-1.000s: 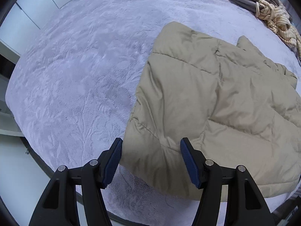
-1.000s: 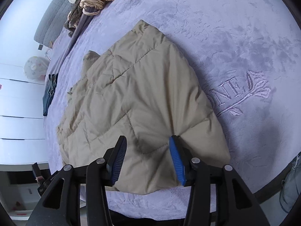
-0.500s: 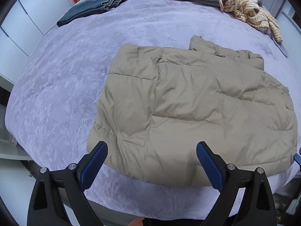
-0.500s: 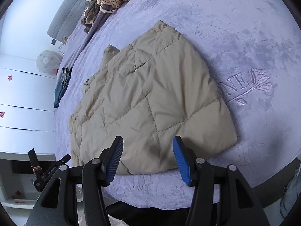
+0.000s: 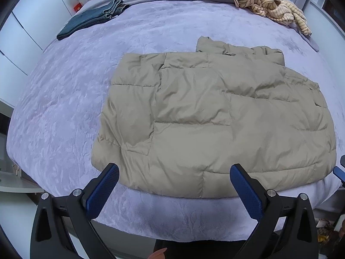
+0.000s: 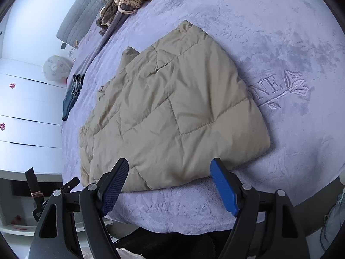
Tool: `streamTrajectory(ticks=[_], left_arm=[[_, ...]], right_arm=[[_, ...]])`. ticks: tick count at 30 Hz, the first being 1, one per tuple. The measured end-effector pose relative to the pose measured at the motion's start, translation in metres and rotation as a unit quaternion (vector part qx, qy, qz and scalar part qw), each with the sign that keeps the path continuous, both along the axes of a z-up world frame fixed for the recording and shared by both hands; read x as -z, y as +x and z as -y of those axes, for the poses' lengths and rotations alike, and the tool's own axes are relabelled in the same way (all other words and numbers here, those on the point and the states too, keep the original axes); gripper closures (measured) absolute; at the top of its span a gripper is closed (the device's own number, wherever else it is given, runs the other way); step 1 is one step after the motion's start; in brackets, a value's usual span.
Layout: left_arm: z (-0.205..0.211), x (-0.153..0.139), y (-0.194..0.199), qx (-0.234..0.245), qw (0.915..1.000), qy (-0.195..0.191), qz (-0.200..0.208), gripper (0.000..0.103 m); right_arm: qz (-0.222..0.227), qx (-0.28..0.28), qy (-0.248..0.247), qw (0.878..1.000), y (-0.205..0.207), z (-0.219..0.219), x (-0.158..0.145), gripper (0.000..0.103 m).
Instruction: Fold large clothes
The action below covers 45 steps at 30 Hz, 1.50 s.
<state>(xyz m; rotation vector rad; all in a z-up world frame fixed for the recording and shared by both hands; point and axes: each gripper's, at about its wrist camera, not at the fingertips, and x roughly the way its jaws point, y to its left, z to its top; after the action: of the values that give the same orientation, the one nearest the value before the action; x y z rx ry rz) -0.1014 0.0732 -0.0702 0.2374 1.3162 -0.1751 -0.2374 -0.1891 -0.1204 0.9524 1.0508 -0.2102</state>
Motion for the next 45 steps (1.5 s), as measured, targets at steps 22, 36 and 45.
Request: streamTrajectory(ticks=[22, 36, 45], left_arm=[[-0.09, 0.036, 0.1, -0.01, 0.9981, -0.05, -0.035, 0.0], [-0.114, 0.069, 0.126, -0.024, 0.9951, -0.066, -0.07, 0.0], [-0.15, 0.099, 0.166, -0.02, 0.9827, -0.148, -0.11, 0.0]], right_arm=[[-0.047, -0.044, -0.041, 0.997, 0.124, -0.092, -0.009, 0.02], [-0.056, -0.095, -0.049, 0.993, 0.177, -0.139, 0.003, 0.018], [-0.074, -0.092, -0.052, 0.992, 0.192, -0.149, 0.016, 0.018]])
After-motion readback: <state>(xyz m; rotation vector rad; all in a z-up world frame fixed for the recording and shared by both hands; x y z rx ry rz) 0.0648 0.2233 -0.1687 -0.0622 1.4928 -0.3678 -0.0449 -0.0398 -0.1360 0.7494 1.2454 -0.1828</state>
